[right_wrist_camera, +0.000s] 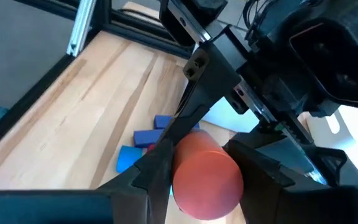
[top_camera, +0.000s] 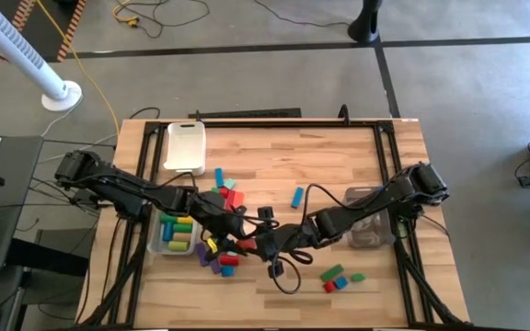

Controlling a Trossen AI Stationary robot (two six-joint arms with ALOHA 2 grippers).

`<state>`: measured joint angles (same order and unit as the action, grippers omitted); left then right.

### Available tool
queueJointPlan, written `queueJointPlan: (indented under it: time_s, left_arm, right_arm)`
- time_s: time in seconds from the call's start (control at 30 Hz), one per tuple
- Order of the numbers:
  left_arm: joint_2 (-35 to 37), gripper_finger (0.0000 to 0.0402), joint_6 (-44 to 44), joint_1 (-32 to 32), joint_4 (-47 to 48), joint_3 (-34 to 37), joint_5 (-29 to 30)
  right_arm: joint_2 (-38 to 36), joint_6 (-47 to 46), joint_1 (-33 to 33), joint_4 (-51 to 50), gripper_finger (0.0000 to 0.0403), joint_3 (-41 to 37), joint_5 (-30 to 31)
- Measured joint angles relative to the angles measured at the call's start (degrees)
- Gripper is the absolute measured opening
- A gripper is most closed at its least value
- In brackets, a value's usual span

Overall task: Sort blocks by size
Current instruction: Put the orange cylindrical block into the gray bin

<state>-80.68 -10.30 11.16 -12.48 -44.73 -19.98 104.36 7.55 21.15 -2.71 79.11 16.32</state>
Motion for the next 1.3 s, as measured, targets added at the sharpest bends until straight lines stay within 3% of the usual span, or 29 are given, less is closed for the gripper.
queueJointPlan:
  time_s: [0.27, 0.47, 0.67, 0.87, 1.07, 1.17, 1.3]
  left_arm:
    - [1.0, 0.0118, 0.6, 0.0, 6.6, 0.0, 0.3]
    - [5.3, 0.0118, 2.8, 0.0, 22.5, -2.5, 5.6]
    - [13.5, 0.0118, 1.4, 0.4, 44.3, -4.6, 13.2]
    - [23.6, 0.0118, -8.0, 2.4, 64.9, -4.7, 21.3]
    - [29.7, 0.0118, -22.0, 6.0, 85.3, -4.7, 25.5]
    - [30.7, 0.0119, -27.9, 7.1, 90.0, -3.7, 26.3]
    - [30.8, 0.014, -30.1, 7.6, 89.3, -0.7, 25.3]
  right_arm:
    - [0.0, -1.1, 0.4, -3.1, 0.0193, 0.0, 2.7]
    - [0.0, -3.3, 1.0, -5.8, 0.0228, 0.0, 5.8]
    - [0.0, -7.1, 1.2, -11.0, 0.0244, 0.0, 6.4]
    - [0.0, -9.5, 2.5, -15.3, 0.0244, 0.0, 6.4]
    - [0.0, -9.7, 3.6, -15.9, 0.0244, 0.0, 6.4]
    - [0.0, -9.9, 3.7, -16.1, 0.0244, 0.0, 6.4]
    - [0.0, -11.0, 3.6, -16.9, 0.0244, 0.0, 6.4]
